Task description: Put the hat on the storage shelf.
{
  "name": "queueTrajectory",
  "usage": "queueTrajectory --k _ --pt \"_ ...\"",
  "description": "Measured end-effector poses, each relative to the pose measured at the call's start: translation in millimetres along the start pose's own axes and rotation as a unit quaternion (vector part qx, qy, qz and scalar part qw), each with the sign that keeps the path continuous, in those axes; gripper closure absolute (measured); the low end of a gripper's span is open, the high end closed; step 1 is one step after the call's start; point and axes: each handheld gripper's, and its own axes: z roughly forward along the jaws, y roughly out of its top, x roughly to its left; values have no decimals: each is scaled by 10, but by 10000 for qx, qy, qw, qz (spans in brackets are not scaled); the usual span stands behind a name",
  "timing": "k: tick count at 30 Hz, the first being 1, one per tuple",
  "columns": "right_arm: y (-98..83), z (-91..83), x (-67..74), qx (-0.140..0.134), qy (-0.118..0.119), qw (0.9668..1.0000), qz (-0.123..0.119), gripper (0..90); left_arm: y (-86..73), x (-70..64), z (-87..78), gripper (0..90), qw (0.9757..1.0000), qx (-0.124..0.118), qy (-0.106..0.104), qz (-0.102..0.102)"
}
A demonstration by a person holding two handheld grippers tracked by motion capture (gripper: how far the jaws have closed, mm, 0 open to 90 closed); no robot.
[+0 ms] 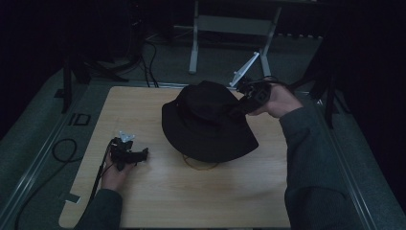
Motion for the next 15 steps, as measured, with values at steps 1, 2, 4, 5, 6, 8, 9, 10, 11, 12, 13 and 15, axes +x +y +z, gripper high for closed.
queueTrajectory --k 1,2,4,5,6,8,9,10,11,12,13,15 --pt "11 26 2 23 19 10000 -8 751 0 0 0 125 10000 -1 0 0" --pt "20 43 4 55 14 10000 -6 744 0 0 0 125 10000 -1 1 0" --pt "45 89 14 83 48 10000 -23 729 0 0 0 125 10000 0 0 0" --pt "61 115 26 127 66 9999 -29 719 0 0 0 125 10000 -1 -1 -1" --pt "73 134 36 169 64 9998 -37 710 0 0 0 125 10000 -1 0 -1" --pt "89 163 42 201 43 9998 -37 681 0 0 0 125 10000 -2 0 0" --pt "95 177 37 206 32 9998 -8 660 0 0 0 125 10000 -1 0 -1" --pt "98 185 34 220 34 9997 28 640 0 0 0 125 10000 -1 -1 -1" --pt "99 198 26 226 20 9997 42 616 0 0 0 125 10000 -1 0 -1" --pt "98 207 22 234 17 9997 77 584 0 0 0 125 10000 -2 0 -1" --pt "95 213 12 243 -14 9996 119 550 0 0 0 125 10000 -1 0 -1" --pt "79 215 -16 215 -13 9995 246 511 0 0 0 125 10000 -2 0 -1"
